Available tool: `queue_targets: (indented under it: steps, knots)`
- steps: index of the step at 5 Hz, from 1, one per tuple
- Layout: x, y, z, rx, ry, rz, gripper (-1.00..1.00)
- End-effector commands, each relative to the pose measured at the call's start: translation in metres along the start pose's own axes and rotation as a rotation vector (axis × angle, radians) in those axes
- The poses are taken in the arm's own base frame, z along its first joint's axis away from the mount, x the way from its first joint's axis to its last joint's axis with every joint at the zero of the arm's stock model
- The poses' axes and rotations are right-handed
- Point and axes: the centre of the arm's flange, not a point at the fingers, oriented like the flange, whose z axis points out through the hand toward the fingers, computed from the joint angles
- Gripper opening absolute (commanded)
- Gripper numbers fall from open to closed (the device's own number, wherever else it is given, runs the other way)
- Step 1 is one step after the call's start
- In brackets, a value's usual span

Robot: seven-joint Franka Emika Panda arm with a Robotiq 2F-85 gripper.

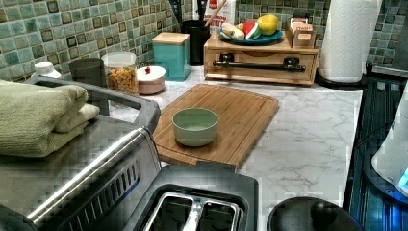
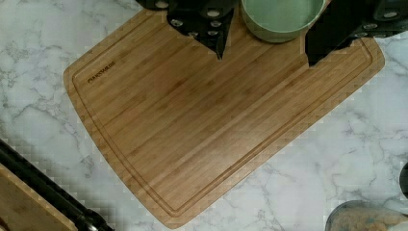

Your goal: Open the drawer.

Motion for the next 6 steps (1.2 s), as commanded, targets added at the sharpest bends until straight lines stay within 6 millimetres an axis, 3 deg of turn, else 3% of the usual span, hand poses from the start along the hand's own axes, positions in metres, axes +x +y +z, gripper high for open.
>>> queue_targets:
  steps: [1, 2, 3, 4, 6]
  knots:
    - [-0.001, 0.001, 0.004, -0.005, -0.007, -0.001, 1.00]
    - [0.000, 0.005, 0.006, -0.015, -0.021, -0.065, 1.00]
    - [-0.004, 0.038, 0.015, -0.033, 0.024, -0.291, 1.00]
    - [0.015, 0.078, 0.025, -0.011, 0.007, -0.447, 1.00]
    - [0.031, 0.141, 0.044, -0.002, 0.064, -0.652, 1.00]
